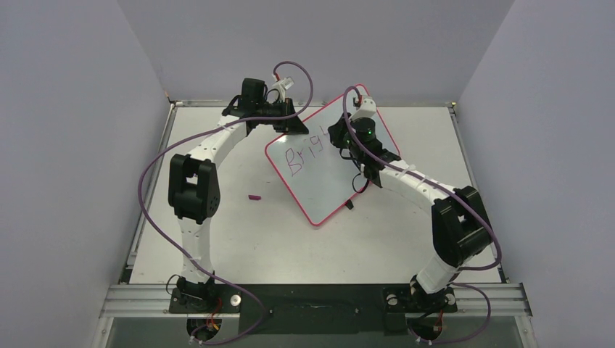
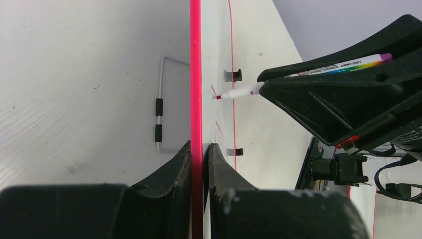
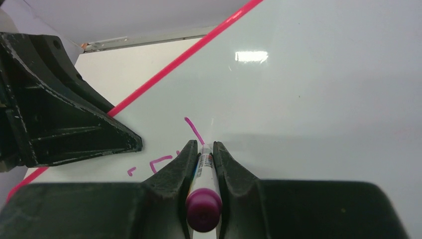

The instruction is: Write a sentence on the whiteboard

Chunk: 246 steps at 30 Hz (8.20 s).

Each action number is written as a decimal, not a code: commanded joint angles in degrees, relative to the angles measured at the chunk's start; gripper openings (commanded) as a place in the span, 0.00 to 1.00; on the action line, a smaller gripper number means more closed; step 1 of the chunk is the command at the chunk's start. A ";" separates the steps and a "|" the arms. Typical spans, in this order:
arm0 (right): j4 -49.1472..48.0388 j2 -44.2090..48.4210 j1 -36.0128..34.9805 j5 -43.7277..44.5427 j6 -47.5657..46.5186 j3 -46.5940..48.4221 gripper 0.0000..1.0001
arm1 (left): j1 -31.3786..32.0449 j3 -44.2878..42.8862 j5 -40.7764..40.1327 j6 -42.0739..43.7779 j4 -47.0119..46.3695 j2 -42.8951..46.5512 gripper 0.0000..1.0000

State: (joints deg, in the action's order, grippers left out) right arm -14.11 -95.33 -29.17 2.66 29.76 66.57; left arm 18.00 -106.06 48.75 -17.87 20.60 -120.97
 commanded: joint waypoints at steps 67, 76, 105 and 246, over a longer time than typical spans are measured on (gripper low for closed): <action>2.46 3.00 2.03 1.35 0.79 -2.34 0.00 | 1.42 0.09 1.54 3.99 -2.27 2.98 0.00; 2.46 6.04 2.02 2.25 0.84 -3.86 0.00 | 1.42 0.14 1.58 3.89 -2.32 2.90 0.00; 2.20 0.39 3.57 1.75 0.58 5.63 0.00 | 1.51 0.41 1.18 4.33 -2.08 3.52 0.00; 10.47 28.16 5.18 3.90 -3.45 -13.02 0.00 | 1.61 1.88 1.44 3.60 -3.81 6.10 0.00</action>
State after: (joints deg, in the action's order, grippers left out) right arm -4.45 -70.19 -23.66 6.48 27.29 55.33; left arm 18.59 -104.38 49.43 -17.78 19.86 -118.80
